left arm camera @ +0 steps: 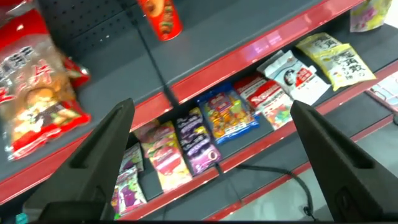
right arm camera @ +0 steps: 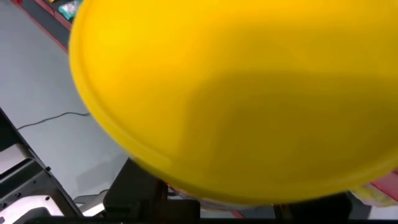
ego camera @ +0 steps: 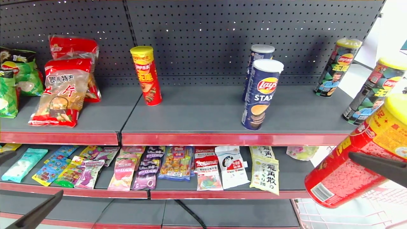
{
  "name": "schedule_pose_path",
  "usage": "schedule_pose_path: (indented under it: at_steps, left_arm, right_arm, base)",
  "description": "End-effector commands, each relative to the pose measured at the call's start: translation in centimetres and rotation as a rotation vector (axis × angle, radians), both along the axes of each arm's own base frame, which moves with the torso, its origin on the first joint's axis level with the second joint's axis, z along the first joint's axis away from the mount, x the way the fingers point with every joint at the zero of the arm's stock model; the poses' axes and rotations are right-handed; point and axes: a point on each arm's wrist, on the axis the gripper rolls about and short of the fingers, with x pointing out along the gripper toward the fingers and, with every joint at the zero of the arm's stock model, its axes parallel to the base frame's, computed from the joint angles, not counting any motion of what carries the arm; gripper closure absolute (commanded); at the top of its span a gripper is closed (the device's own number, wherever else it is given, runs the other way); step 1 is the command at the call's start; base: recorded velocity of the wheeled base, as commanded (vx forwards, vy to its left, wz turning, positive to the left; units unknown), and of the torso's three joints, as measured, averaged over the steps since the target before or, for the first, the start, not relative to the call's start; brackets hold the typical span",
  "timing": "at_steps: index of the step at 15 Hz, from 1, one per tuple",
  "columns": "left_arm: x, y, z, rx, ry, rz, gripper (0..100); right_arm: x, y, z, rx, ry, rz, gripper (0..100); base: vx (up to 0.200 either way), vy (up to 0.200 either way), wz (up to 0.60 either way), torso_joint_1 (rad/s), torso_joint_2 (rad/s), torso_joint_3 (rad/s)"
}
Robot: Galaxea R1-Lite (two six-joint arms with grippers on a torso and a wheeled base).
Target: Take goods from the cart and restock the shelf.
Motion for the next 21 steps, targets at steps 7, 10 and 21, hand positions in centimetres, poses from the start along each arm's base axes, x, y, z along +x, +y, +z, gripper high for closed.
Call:
schedule_pose_path:
  at_steps: [7, 10, 21]
  left_arm:
    - [0.28, 0.05, -0.05, 0.003, 0.01, 0.023, 0]
    - [0.28, 0.05, -0.05, 0.003, 0.01, 0.023, 0]
    - [0.43, 0.01, -0.24, 0.067, 0.002, 0.012, 0]
  right_arm:
    - [0.24, 0.13, -0.16, -0.005, 0.012, 0.004, 100]
    - [0.21, 0.11, -0.24, -0.006, 0.015, 0.004, 100]
    - [0.04, 0.04, -0.25, -0.006, 0.01, 0.003, 100]
  base:
    - [0.0, 0.2, 0.0, 0.003, 0.01, 0.002]
    - [0.0, 0.2, 0.0, 0.004, 0.0, 0.004]
    - [0.0, 0.127, 0.0, 0.001, 0.0, 0.003]
